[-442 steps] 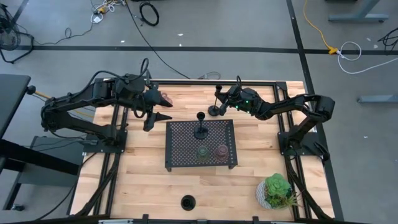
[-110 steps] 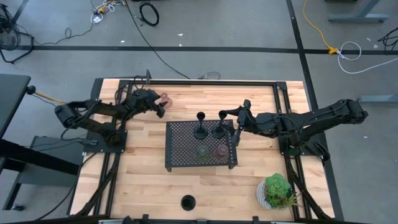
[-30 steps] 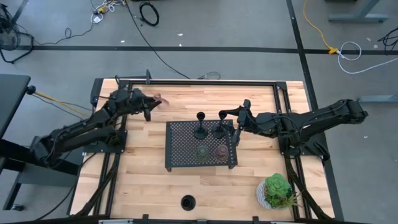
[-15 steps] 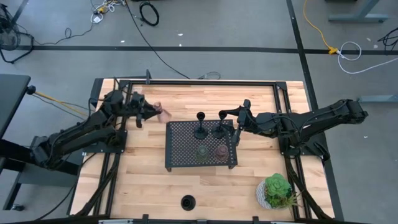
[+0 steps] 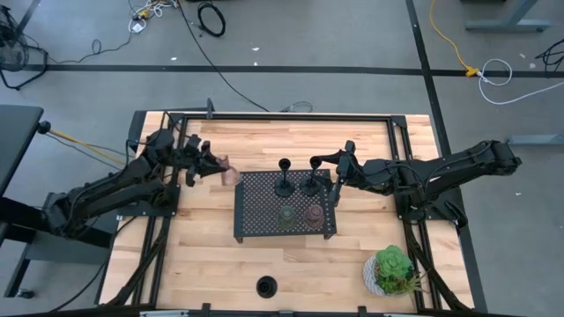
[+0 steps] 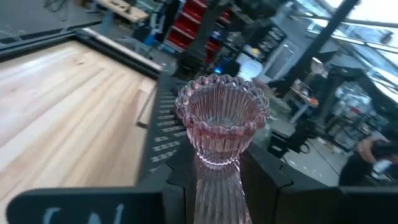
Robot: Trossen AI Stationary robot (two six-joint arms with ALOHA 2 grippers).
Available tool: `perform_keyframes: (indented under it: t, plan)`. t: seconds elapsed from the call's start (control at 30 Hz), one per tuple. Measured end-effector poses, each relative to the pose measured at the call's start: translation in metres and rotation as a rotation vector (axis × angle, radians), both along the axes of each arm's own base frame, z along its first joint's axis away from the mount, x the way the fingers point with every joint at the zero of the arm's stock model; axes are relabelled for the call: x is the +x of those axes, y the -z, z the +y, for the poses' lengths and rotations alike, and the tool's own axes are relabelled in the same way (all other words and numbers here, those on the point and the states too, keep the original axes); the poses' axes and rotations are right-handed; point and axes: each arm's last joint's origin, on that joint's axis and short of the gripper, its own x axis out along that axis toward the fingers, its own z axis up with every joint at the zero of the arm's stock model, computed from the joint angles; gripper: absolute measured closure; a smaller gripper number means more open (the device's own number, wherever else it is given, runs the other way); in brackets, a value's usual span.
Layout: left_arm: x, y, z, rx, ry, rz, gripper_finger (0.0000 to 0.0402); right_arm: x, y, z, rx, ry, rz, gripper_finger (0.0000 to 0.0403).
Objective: Pick & Place candle stick holders
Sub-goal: Align the purple candle holder on the shelf with the green and purple candle holders
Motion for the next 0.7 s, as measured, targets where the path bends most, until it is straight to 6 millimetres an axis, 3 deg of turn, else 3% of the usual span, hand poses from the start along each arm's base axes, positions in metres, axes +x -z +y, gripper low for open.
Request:
perform_keyframes:
  t: [0.23, 0.7]
  plan:
    - [0.009, -0.005, -0.015, 0.034, 0.119, -0.044, 0.0306, 0.0, 0.0, 0.0, -0.001, 0.0, 0.0, 0.0148]
    - [0.023, -0.005, -0.05, 0.065, 0.181, -0.046, 0.0306, 0.0, -0.001, 0.0, 0.0, 0.0, -0.005, 0.0148]
